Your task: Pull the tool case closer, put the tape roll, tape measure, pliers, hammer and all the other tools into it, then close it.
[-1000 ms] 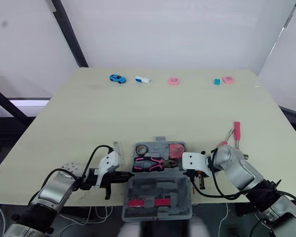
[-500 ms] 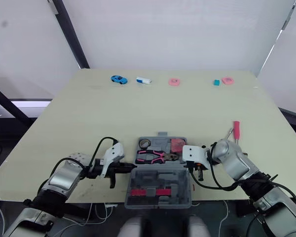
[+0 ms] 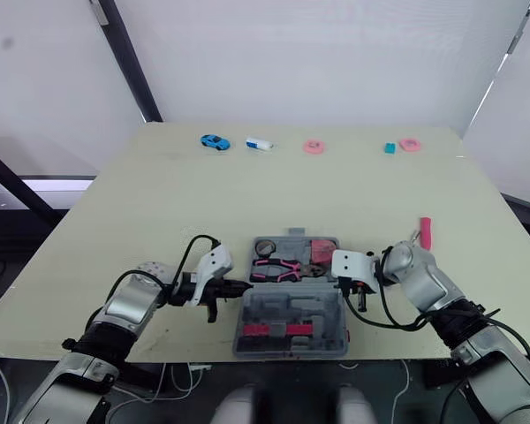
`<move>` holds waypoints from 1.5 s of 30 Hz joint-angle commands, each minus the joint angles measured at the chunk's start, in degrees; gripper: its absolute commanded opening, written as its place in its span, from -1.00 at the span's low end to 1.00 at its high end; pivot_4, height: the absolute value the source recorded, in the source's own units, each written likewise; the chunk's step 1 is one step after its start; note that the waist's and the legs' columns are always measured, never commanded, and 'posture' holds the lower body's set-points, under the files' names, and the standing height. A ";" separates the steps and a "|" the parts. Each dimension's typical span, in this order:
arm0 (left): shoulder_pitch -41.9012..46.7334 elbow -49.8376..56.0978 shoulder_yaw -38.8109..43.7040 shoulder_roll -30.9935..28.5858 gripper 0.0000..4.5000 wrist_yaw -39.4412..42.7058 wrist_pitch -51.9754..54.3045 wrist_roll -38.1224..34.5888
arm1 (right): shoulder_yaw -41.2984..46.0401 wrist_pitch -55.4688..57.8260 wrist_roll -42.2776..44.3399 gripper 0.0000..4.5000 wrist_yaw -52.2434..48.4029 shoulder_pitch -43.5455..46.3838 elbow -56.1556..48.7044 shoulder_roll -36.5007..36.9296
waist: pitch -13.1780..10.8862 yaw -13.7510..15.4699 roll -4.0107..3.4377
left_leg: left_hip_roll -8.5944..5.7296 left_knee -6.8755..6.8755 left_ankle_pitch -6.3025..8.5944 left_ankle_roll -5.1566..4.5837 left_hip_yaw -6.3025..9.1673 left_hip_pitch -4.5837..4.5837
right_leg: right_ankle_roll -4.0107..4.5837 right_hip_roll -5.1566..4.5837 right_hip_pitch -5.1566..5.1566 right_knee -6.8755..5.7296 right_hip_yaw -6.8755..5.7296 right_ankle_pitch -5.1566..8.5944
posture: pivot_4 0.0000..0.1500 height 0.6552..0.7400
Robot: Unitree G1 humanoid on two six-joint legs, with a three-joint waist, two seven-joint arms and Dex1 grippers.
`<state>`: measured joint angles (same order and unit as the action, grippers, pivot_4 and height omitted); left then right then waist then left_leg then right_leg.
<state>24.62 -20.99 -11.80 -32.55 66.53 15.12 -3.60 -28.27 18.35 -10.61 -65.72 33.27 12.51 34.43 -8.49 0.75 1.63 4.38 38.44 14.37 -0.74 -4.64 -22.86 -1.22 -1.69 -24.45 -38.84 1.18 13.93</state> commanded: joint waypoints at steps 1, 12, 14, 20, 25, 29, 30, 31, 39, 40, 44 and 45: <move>1.83 -0.41 -0.94 2.00 -0.96 -1.08 -1.52 0.25 | 0.76 -0.99 -0.47 -1.00 1.29 1.05 0.68 -0.95 | 0.00 0.00 0.00 | 0.00 0.00 0.00 0.00 0.00 0.00 | 0.00 0.00 0.00 0.00 0.00 0.00 | 1.00 1.00; 3.76 -3.10 -0.81 3.08 -0.96 -1.02 -2.64 1.23 | 1.44 -2.20 -1.43 -1.00 2.03 1.91 3.30 -1.65 | 0.00 -0.04 0.00 | -0.01 0.00 0.00 0.00 0.01 0.00 | 0.00 0.00 0.00 0.00 0.00 0.00 | 1.00 1.00; 3.99 -3.44 -0.83 3.30 -0.96 -1.12 -2.75 1.36 | 1.61 -2.30 -1.57 -1.00 1.96 1.97 3.50 -1.73 | 0.00 -0.03 0.00 | -0.01 0.00 0.00 0.00 0.01 0.00 | 0.00 0.00 0.00 0.00 0.00 0.00 | 1.00 1.00; 4.60 -4.31 -0.64 3.58 -0.96 -1.32 -2.99 1.62 | 1.99 -2.39 -1.77 -1.00 1.91 1.99 3.68 -2.00 | 0.00 -0.01 0.00 | -0.02 0.00 0.00 0.00 0.02 -0.01 | 0.00 -0.01 0.01 0.01 0.00 0.00 | 1.00 1.00; 5.20 -5.24 -0.40 3.54 -0.96 -1.41 -3.32 1.84 | 2.07 -2.53 -2.11 -1.00 1.98 2.19 4.03 -2.59 | 0.00 -0.03 0.00 | -0.02 0.00 0.00 0.00 0.03 -0.01 | -0.01 0.00 0.01 0.00 0.00 0.00 | 1.00 1.00; 5.52 -5.80 -0.33 3.42 -0.96 -1.52 -3.64 2.01 | 2.22 -2.77 -2.41 -1.00 1.93 2.43 4.51 -2.88 | 0.00 -0.07 0.00 | -0.02 0.00 0.00 0.00 0.03 -0.01 | -0.01 0.00 0.00 0.00 0.00 0.00 | 1.00 1.00; 5.54 -5.87 -0.31 3.40 -0.96 -1.52 -3.69 2.02 | 2.25 -2.76 -2.45 -1.00 1.89 2.45 4.52 -2.91 | 0.00 -0.08 0.00 | -0.02 0.00 0.00 0.00 0.03 -0.01 | -0.01 0.00 0.00 0.00 0.00 0.00 | 1.00 1.00; 5.57 -5.95 -0.28 3.41 -0.96 -1.53 -3.78 2.07 | 2.28 -2.77 -2.50 -1.00 1.86 2.48 4.54 -2.92 | 0.00 -0.08 0.00 | -0.02 0.00 0.00 0.00 0.03 -0.01 | 0.00 0.00 0.00 0.00 0.00 0.00 | 1.00 1.00; 6.03 -6.40 -0.16 3.62 -0.96 -1.69 -4.04 2.41 | 2.47 -2.59 -2.65 -1.00 1.83 2.47 4.43 -3.04 | 0.00 -0.09 0.00 | -0.02 -0.01 0.00 0.00 0.03 -0.01 | 0.00 0.00 0.00 0.01 0.00 0.00 | 1.00 1.00; 6.02 -6.37 -0.18 3.60 -0.96 -1.64 -4.04 2.43 | 2.48 -2.54 -2.65 -1.00 1.79 2.45 4.36 -3.04 | 0.00 -0.09 0.00 | -0.02 -0.01 0.00 0.00 0.03 -0.01 | 0.00 0.00 0.00 0.01 0.00 0.00 | 1.00 1.00; 6.04 -6.40 -0.21 3.57 -0.96 -1.61 -4.06 2.50 | 2.53 -2.41 -2.60 -1.00 1.77 2.33 4.21 -3.13 | 0.00 -0.10 0.00 | -0.02 -0.01 0.00 0.00 0.03 -0.01 | 0.00 0.00 0.00 0.01 0.00 0.00 | 1.00 1.00; 6.08 -6.50 -0.20 3.54 -0.96 -1.62 -4.12 2.54 | 2.53 -2.35 -2.61 -1.00 1.79 2.33 4.16 -3.18 | 0.00 -0.10 0.00 | -0.02 -0.01 0.00 0.00 0.03 -0.01 | 0.00 0.00 0.00 0.01 0.00 0.00 | 1.00 1.00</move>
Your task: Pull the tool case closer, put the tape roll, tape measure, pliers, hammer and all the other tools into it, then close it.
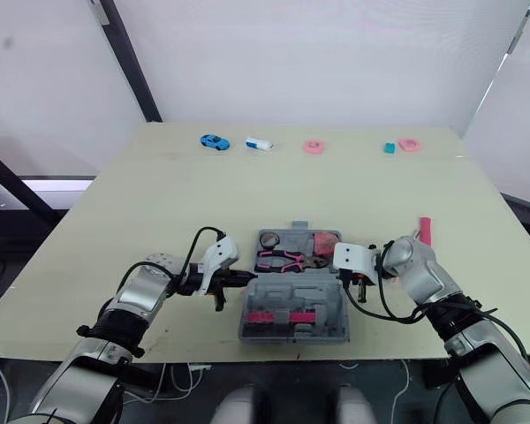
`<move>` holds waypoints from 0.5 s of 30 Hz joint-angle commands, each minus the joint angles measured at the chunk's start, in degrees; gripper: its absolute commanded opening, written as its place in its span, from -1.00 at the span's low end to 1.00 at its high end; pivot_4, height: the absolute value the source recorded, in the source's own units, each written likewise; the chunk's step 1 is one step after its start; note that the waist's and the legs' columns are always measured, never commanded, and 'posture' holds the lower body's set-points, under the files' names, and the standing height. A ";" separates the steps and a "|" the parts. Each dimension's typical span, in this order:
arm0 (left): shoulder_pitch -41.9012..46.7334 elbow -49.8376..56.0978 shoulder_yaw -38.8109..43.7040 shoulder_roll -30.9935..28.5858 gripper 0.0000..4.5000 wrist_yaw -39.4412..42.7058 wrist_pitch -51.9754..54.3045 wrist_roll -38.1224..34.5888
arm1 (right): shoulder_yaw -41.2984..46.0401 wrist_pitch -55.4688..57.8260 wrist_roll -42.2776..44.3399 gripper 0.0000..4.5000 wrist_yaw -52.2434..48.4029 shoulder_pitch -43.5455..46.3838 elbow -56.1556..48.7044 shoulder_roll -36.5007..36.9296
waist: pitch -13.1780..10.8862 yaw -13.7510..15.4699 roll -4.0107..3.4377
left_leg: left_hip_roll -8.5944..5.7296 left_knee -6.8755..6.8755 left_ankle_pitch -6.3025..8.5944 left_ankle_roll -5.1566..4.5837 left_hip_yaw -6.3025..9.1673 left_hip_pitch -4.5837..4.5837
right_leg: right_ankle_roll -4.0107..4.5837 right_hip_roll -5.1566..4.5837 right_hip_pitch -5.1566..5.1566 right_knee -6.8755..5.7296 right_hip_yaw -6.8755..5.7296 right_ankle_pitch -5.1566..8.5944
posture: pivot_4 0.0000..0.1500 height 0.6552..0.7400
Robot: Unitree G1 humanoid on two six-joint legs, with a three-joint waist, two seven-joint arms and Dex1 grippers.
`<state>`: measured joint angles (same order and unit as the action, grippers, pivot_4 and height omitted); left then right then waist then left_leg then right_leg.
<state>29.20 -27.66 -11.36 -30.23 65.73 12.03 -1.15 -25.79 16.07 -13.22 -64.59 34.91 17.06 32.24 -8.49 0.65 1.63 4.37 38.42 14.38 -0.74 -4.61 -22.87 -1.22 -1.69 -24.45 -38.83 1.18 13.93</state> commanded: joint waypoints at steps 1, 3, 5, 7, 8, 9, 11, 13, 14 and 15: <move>1.55 0.05 -0.63 1.21 -0.96 -0.83 -1.08 0.12 | 0.06 -0.03 -0.02 -1.00 0.69 0.70 -0.41 -1.03 | 0.00 0.00 0.00 | 0.00 0.00 0.00 0.00 0.00 0.00 | 0.00 0.00 0.00 0.00 0.00 0.00 | 1.00 1.00; 1.67 -0.17 -0.66 1.23 -0.96 -0.84 -1.17 0.19 | 0.08 -0.03 -0.04 -1.00 0.72 0.71 -0.33 -1.05 | 0.00 -0.01 0.00 | 0.00 0.00 0.00 0.00 0.00 0.00 | 0.00 0.00 0.00 0.00 0.00 0.00 | 1.00 1.00; 1.92 -0.60 -0.65 1.30 -0.96 -0.92 -1.31 0.27 | 0.11 -0.05 -0.07 -1.00 0.81 0.77 -0.16 -1.13 | 0.00 -0.01 0.00 | 0.00 0.00 0.00 0.00 0.00 0.00 | 0.00 0.00 0.00 0.00 0.00 0.00 | 1.00 1.00; 2.04 -0.88 -0.70 1.36 -0.96 -0.97 -1.50 0.35 | 0.17 -0.05 -0.08 -1.00 0.91 0.78 -0.11 -1.18 | 0.00 -0.01 0.00 | 0.00 0.00 0.00 0.00 0.00 0.00 | 0.00 0.00 0.00 0.00 0.00 0.00 | 1.00 1.00; 2.06 -0.97 -0.73 1.37 -0.96 -0.98 -1.60 0.39 | 0.20 -0.05 -0.07 -1.00 0.94 0.76 -0.11 -1.19 | 0.00 -0.01 0.00 | 0.00 0.00 0.00 0.00 0.00 0.00 | 0.00 0.00 0.00 0.00 0.00 0.00 | 1.00 1.00; 2.10 -1.11 -0.75 1.40 -0.96 -1.00 -1.74 0.45 | 0.21 -0.06 -0.10 -1.00 1.00 0.77 -0.08 -1.23 | 0.00 -0.02 0.00 | 0.00 0.00 0.00 0.00 0.00 0.00 | 0.00 0.00 0.00 0.00 0.00 0.00 | 1.00 1.00; 2.17 -1.38 -0.76 1.46 -0.96 -1.07 -2.01 0.64 | 0.22 -0.16 -0.18 -1.00 1.16 0.75 0.07 -1.31 | 0.00 -0.03 0.00 | 0.00 0.00 0.00 0.00 0.00 0.00 | 0.00 0.00 0.00 0.00 0.00 0.00 | 1.00 1.00; 2.25 -1.64 -0.67 1.56 -0.96 -1.11 -2.20 0.89 | 0.25 -0.18 -0.24 -1.00 1.19 0.67 0.08 -1.34 | 0.00 -0.03 0.00 | 0.00 0.00 0.00 0.00 0.00 0.00 | 0.00 0.00 0.00 0.00 0.00 0.00 | 1.00 1.00; 2.29 -1.77 -0.60 1.60 -0.96 -1.09 -2.29 0.97 | 0.25 -0.17 -0.26 -1.00 1.20 0.68 0.10 -1.38 | 0.00 -0.04 0.00 | 0.00 0.00 0.00 0.00 0.00 0.00 | 0.00 0.00 0.00 0.00 0.00 0.00 | 1.00 1.00; 2.39 -2.05 -0.63 1.71 -0.96 -1.11 -2.52 1.09 | 0.28 -0.20 -0.32 -1.00 1.27 0.65 0.12 -1.33 | 0.00 -0.04 0.00 | 0.00 -0.01 0.00 0.00 0.00 0.00 | 0.00 0.00 0.00 0.00 0.00 0.00 | 1.00 1.00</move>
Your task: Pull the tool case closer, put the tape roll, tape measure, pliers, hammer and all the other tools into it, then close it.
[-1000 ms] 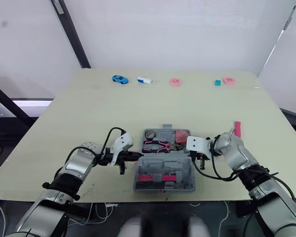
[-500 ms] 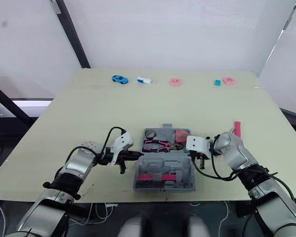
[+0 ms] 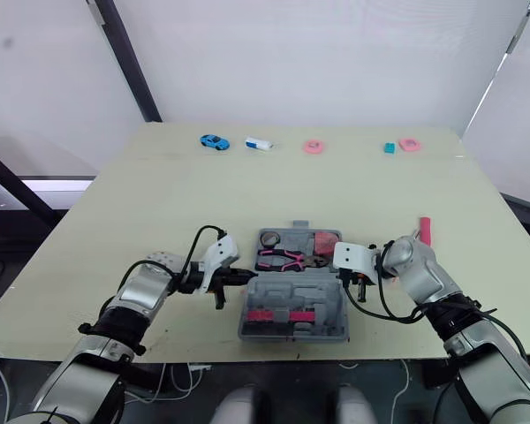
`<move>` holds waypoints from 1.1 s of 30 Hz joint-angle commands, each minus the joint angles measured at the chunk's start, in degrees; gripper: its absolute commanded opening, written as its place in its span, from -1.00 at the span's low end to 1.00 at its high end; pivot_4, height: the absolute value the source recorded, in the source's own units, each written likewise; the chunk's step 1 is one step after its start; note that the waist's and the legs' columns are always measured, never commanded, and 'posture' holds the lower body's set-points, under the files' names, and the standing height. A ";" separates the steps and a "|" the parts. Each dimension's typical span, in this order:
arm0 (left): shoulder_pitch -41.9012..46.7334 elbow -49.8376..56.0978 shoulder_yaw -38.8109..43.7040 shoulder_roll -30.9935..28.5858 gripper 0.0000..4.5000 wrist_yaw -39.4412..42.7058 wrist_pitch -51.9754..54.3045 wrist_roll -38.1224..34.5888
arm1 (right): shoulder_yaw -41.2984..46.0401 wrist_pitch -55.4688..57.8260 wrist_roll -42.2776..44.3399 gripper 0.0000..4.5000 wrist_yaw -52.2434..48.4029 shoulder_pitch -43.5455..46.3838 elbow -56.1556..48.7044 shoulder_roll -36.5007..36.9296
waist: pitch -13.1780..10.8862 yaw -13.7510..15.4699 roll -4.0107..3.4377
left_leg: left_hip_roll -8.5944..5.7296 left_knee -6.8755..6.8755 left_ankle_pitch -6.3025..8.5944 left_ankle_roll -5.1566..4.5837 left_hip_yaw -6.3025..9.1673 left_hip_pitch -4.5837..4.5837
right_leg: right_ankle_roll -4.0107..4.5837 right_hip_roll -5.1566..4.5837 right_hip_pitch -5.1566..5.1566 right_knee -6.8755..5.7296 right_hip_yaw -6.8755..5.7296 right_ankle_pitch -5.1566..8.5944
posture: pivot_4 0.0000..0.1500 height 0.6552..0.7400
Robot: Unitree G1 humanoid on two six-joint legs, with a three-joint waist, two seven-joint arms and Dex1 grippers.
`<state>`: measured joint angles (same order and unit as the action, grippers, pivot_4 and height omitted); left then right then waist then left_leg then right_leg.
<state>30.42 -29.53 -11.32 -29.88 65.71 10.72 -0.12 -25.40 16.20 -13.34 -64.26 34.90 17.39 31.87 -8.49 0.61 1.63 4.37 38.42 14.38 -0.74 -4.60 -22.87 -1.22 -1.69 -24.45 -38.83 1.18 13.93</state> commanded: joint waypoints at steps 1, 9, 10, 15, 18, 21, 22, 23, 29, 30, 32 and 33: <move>1.25 -0.41 -0.72 1.46 -0.96 -1.09 -1.42 0.16 | -0.08 -0.37 -0.25 -1.00 0.97 0.63 -0.18 -0.88 | 0.00 0.00 0.00 | 0.00 0.00 0.00 0.00 0.00 0.00 | 0.00 0.00 0.00 0.00 0.00 0.00 | 1.00 1.00; 0.72 -0.62 -0.84 1.94 -0.96 -0.97 -2.09 0.38 | 0.16 -0.29 -0.36 -1.00 0.95 0.60 -0.22 -0.67 | 0.00 0.02 0.00 | 0.00 0.00 0.00 0.00 0.00 0.00 | -0.01 0.00 0.00 0.01 0.00 0.00 | 1.00 1.00; 0.63 -0.62 -0.81 1.92 -0.96 -0.95 -2.15 0.41 | 0.16 -0.27 -0.35 -1.00 0.92 0.55 -0.29 -0.65 | 0.00 0.02 0.00 | 0.00 0.00 0.00 0.00 0.00 0.00 | 0.00 -0.01 0.00 0.01 0.00 0.00 | 1.00 1.00; -0.38 0.17 -0.47 1.15 -0.96 -0.58 -2.20 0.27 | 0.71 -0.13 0.17 -1.00 0.91 -0.02 -1.24 -0.43 | 0.00 0.02 0.00 | 0.00 0.00 0.00 0.00 0.00 0.00 | 0.00 0.00 0.00 0.01 0.00 0.00 | 1.00 1.00; -1.75 1.80 0.87 0.44 -0.96 -1.20 -2.35 -0.58 | 2.48 1.18 1.53 -1.00 0.87 -0.60 -3.02 0.18 | 0.00 -0.02 -0.01 | 0.00 -0.02 0.00 0.00 0.00 -0.01 | 0.00 -0.01 -0.01 0.02 0.00 0.00 | 1.00 1.00; -3.44 4.32 2.90 -0.10 -0.96 -1.97 -2.30 -2.16 | 4.91 2.70 3.52 -1.00 0.73 -1.80 -5.33 1.07 | -0.02 -0.06 -0.01 | 0.00 -0.06 0.00 0.00 0.00 -0.11 | 0.02 -0.01 -0.10 0.04 0.00 0.00 | 1.00 1.00; -4.39 5.82 3.94 -0.35 -0.96 -2.16 -2.11 -3.11 | 6.39 3.71 4.91 -1.00 0.64 -2.67 -6.79 1.47 | -0.03 -0.05 -0.01 | 0.00 -0.07 0.00 0.00 -0.01 -0.18 | 0.02 -0.01 -0.19 0.04 0.01 0.00 | 1.00 1.00; -5.93 8.41 5.72 -0.62 -0.96 -2.03 -1.29 -5.25 | 8.96 4.61 7.30 -1.00 0.58 -4.14 -8.89 1.98 | -0.03 -0.04 -0.01 | 0.00 -0.09 0.00 0.00 0.00 -0.23 | 0.01 -0.01 -0.24 0.05 0.00 0.00 | 1.00 1.00; -16.38 22.18 14.67 -2.83 -0.96 -3.30 2.87 -14.68 | 23.42 5.48 20.83 -1.00 1.40 -15.01 -18.16 3.25 | -0.05 -0.06 -0.01 | 0.01 -0.11 0.01 0.00 0.22 -1.03 | -0.22 0.01 -0.84 0.18 -0.16 -0.12 | 1.00 1.00; -18.80 24.48 17.30 -2.97 -0.96 -3.90 4.08 -17.15 | 26.34 4.12 22.95 -1.00 1.73 -17.54 -19.32 3.25 | -0.05 -0.06 -0.02 | 0.01 -0.17 0.01 0.01 0.29 -1.02 | -0.22 0.03 -0.80 0.28 -0.20 -0.11 | 1.00 1.00; -22.55 27.88 21.53 -3.15 -0.96 -3.81 5.87 -21.97 | 30.94 2.42 26.99 -1.00 2.18 -21.18 -21.17 2.74 | -0.06 -0.04 -0.03 | 0.01 -0.23 0.02 0.00 0.31 -1.01 | -0.23 0.03 -0.78 0.36 -0.24 -0.10 | 1.00 1.00; -24.34 29.19 23.58 -3.18 -0.96 -3.90 6.25 -23.89 | 32.81 1.48 28.86 -1.00 1.83 -23.04 -22.11 2.71 | -0.06 -0.08 -0.03 | 0.01 -0.23 0.02 0.00 0.32 -1.01 | -0.23 0.03 -0.76 0.38 -0.25 -0.10 | 1.00 1.00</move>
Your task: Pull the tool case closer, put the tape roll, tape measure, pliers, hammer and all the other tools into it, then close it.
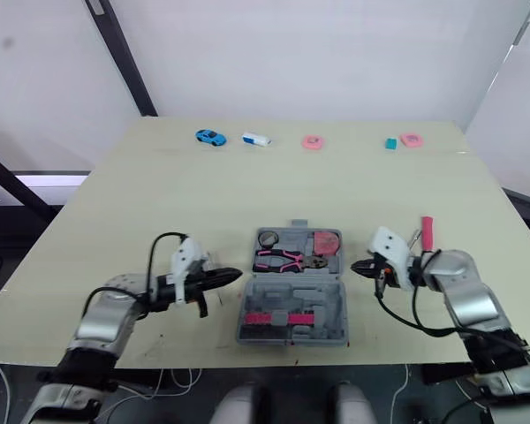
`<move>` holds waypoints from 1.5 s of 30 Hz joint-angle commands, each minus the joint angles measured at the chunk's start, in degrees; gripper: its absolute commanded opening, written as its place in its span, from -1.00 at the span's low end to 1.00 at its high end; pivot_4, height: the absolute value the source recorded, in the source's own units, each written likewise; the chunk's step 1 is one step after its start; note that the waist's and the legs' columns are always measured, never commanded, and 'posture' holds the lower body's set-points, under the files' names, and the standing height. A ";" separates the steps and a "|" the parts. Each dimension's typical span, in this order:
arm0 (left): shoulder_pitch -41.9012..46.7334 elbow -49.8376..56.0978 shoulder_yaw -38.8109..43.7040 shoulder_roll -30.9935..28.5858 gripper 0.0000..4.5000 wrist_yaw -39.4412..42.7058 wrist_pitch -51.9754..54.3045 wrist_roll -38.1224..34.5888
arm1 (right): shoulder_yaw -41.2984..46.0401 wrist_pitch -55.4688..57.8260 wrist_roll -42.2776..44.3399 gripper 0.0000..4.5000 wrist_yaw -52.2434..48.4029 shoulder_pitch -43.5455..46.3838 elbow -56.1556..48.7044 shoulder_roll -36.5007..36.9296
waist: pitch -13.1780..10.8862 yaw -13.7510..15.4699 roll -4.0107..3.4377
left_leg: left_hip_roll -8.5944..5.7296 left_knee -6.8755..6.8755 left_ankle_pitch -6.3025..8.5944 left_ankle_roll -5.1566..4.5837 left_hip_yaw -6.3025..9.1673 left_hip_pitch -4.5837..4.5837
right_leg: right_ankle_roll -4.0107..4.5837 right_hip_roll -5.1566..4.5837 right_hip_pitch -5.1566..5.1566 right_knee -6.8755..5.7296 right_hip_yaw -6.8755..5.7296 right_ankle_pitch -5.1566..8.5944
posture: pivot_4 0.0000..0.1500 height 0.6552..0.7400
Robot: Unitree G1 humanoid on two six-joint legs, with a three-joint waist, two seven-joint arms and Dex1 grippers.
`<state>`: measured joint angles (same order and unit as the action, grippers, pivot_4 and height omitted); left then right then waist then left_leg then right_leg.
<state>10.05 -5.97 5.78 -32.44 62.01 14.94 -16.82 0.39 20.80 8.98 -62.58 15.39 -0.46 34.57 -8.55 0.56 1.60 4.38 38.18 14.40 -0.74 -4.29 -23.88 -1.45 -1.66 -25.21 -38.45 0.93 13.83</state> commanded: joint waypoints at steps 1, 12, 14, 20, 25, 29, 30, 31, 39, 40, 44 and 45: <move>-5.91 6.66 8.36 -0.73 -0.86 -0.22 2.16 -8.76 | 8.63 -4.68 8.14 -0.89 -0.65 -5.63 -5.04 0.23 | -0.01 -0.13 -0.01 | 0.00 -0.01 0.00 0.00 -0.01 0.00 | 0.00 -0.01 0.01 0.04 0.00 0.00 | 1.00 1.00; -24.74 10.45 21.86 -0.98 0.98 0.09 2.48 -18.11 | 26.97 -10.56 17.31 1.00 -2.08 -30.03 -10.84 3.21 | -0.16 0.10 -0.16 | -0.02 0.07 0.01 0.00 0.06 0.21 | -0.14 -0.18 0.45 0.48 -0.15 0.14 | 1.00 1.00; -26.89 8.99 23.15 -1.15 0.98 0.83 1.17 -18.14 | 29.22 -11.23 17.90 1.00 -1.85 -32.90 -10.42 3.48 | -0.16 0.03 -0.16 | -0.02 0.07 0.01 0.01 0.05 0.25 | -0.16 -0.20 0.47 0.48 -0.15 0.15 | 1.00 1.00; -29.78 4.59 24.86 -1.17 0.98 2.39 -2.30 -17.84 | 32.44 -13.37 18.48 1.00 -1.69 -37.96 -8.33 3.34 | -0.16 -0.04 -0.17 | 0.00 0.07 0.02 0.01 0.07 0.26 | -0.18 -0.22 0.44 0.48 -0.16 0.17 | 1.00 1.00; -28.93 11.00 22.87 -0.48 0.98 -2.01 0.87 -18.84 | 31.64 -14.00 19.02 1.00 -1.34 -37.59 -7.70 3.64 | -0.16 0.16 -0.16 | -0.02 0.08 0.02 0.02 0.11 0.23 | -0.18 -0.28 0.45 0.50 -0.15 0.17 | 1.00 1.00; -26.04 18.47 20.93 -0.82 0.98 -7.55 6.28 -20.32 | 29.32 -12.84 19.45 1.00 -0.48 -34.14 -8.84 4.18 | -0.16 0.11 -0.17 | -0.03 0.08 0.02 0.01 0.09 0.22 | -0.17 -0.26 0.45 0.49 -0.15 0.16 | 1.00 1.00; -25.23 20.06 20.47 -1.02 0.98 -9.08 7.90 -20.76 | 28.59 -12.48 19.54 1.00 -0.28 -33.19 -9.20 4.31 | -0.16 0.11 -0.18 | -0.03 0.08 0.02 0.01 0.08 0.23 | -0.17 -0.25 0.46 0.47 -0.14 0.16 | 1.00 1.00; -24.55 21.43 20.08 -1.21 0.98 -10.46 9.36 -21.14 | 27.90 -12.19 19.57 1.00 -0.16 -32.42 -9.50 4.42 | -0.15 0.09 -0.18 | -0.03 0.09 0.02 0.01 0.08 0.23 | -0.17 -0.24 0.46 0.46 -0.14 0.15 | 1.00 1.00; -20.58 26.33 17.05 -2.24 0.98 -15.90 14.97 -21.62 | 21.91 -10.41 19.28 1.00 2.51 -25.85 -11.65 4.07 | -0.15 -0.01 -0.19 | -0.04 0.06 0.01 0.00 0.10 0.23 | 0.04 -0.10 0.47 0.47 -0.10 0.03 | 1.00 1.00; -20.23 26.37 16.57 -2.36 0.98 -16.76 15.47 -21.06 | 21.11 -10.13 19.12 1.00 2.90 -25.50 -12.11 4.01 | -0.15 0.04 -0.18 | -0.04 0.06 0.01 0.00 0.10 0.22 | 0.05 -0.09 0.47 0.46 -0.10 0.03 | 1.00 1.00; -17.43 28.56 14.20 0.35 0.98 -28.24 17.88 -16.46 | 18.41 -9.17 20.03 1.00 3.84 -23.51 -14.58 3.73 | -0.16 0.24 -0.18 | -0.05 0.09 0.01 0.00 0.15 0.21 | 0.04 -0.09 0.49 0.46 -0.13 0.02 | 1.00 1.00; -16.98 29.96 13.64 1.63 0.98 -31.50 19.37 -16.05 | 17.72 -8.75 20.44 1.00 3.91 -22.71 -15.39 3.88 | -0.16 0.23 -0.18 | -0.07 0.11 0.01 0.00 0.15 0.21 | 0.04 -0.10 0.50 0.45 -0.11 0.02 | 1.00 1.00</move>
<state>-7.76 20.00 20.05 -32.12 35.85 32.78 -33.84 17.93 11.48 27.75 -59.12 -8.66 -12.71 38.03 -8.70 0.79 1.42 4.31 38.30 14.41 -0.74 -4.14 -23.67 -1.44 -1.76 -24.70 -37.99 0.83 13.82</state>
